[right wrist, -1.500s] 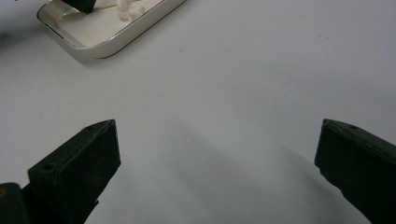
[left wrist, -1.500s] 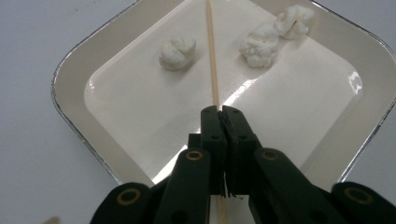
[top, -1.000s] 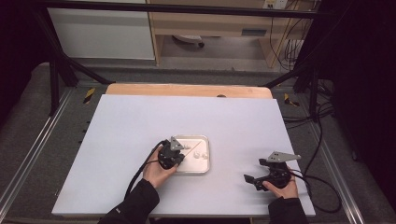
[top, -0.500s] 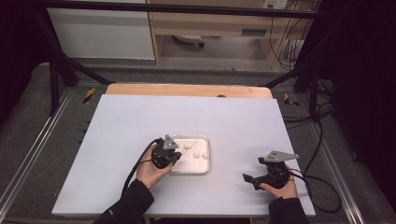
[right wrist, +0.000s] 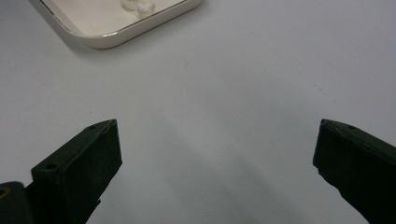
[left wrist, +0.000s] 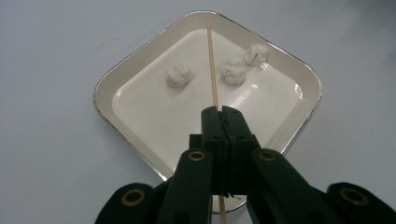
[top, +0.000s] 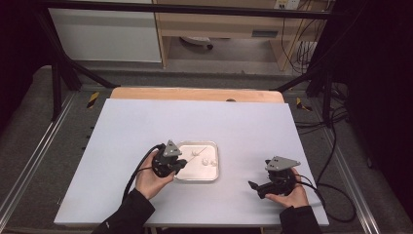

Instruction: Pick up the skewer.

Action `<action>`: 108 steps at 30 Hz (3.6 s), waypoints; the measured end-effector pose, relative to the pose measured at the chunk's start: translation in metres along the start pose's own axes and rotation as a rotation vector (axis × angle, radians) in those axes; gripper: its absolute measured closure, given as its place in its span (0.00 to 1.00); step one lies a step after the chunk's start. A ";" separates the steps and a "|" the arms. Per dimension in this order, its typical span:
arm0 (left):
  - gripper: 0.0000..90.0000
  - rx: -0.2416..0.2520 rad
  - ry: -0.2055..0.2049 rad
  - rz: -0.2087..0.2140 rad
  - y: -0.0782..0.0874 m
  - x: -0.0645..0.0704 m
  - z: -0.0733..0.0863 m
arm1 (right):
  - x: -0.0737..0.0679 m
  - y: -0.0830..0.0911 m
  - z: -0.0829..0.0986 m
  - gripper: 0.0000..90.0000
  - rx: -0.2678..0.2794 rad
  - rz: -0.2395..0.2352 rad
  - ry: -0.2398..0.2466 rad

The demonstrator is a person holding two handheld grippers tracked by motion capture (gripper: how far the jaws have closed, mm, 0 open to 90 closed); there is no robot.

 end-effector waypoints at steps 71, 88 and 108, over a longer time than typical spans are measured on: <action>0.99 -0.044 -0.152 0.189 -0.045 0.093 -0.051 | -0.048 -0.008 -0.030 0.59 -0.018 -0.050 0.937; 0.99 -0.061 -0.179 0.219 -0.050 0.102 -0.054 | -0.051 -0.014 -0.026 0.86 -0.041 -0.079 1.045; 0.93 -0.046 -0.143 0.252 -0.044 0.096 -0.055 | -0.053 -0.013 -0.026 0.99 -0.053 -0.061 1.164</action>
Point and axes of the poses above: each handheld gripper's, and its own axes: y roughly backward along the jaws, z roughly out of its underside, x roughly to its right, the point moved 1 cm from there along -y, roughly forward along the jaws, and after that the axes turned 10 degrees about x, right-handed, at the moved point
